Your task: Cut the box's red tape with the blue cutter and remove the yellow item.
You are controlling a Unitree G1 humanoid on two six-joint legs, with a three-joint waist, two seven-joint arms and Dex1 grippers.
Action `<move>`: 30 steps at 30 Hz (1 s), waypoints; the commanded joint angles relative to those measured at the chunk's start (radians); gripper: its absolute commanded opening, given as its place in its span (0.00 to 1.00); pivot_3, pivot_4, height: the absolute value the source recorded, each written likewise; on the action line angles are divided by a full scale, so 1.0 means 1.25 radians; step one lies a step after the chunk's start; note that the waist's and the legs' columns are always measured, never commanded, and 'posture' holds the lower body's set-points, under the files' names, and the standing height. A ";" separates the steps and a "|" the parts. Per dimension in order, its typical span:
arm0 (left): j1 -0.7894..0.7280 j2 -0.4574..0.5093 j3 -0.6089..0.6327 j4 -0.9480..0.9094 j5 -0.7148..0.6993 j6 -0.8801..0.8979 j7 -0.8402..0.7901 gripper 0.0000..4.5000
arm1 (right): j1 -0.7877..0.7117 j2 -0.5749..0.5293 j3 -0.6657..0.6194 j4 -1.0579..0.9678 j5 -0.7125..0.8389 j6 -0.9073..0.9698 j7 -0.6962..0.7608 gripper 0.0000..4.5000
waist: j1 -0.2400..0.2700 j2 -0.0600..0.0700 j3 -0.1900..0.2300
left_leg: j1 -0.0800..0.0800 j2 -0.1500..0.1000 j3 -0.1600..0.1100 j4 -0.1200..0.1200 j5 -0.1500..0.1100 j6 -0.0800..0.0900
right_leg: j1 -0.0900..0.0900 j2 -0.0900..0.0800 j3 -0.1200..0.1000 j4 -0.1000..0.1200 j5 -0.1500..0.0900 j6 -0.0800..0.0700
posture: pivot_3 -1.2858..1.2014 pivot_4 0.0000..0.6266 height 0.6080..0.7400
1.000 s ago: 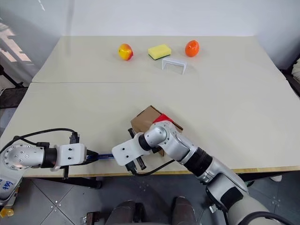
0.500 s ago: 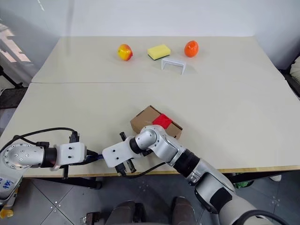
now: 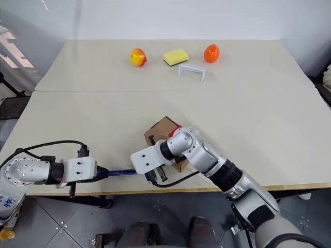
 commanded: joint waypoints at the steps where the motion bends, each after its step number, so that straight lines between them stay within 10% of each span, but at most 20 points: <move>1: 0.019 -0.001 -0.038 -0.004 0.004 0.005 -0.018 0.12 | 0.005 0.013 0.007 0.004 -0.009 -0.023 -0.014 0.01 | 0.000 0.000 0.000 | 0.000 0.000 0.000 0.000 0.000 0.000 | 0.000 0.000 0.000 0.000 0.000 0.000 | 0.52 0.24 1.00; 30: 0.049 -0.012 -0.025 -0.024 0.005 0.011 0.000 0.12 | -0.026 0.186 0.046 0.168 -0.046 -0.078 -0.067 0.01 | -0.002 0.000 0.000 | 0.001 0.000 0.000 0.000 0.000 0.000 | 0.000 0.000 0.000 0.000 0.000 0.000 | 0.52 0.24 1.00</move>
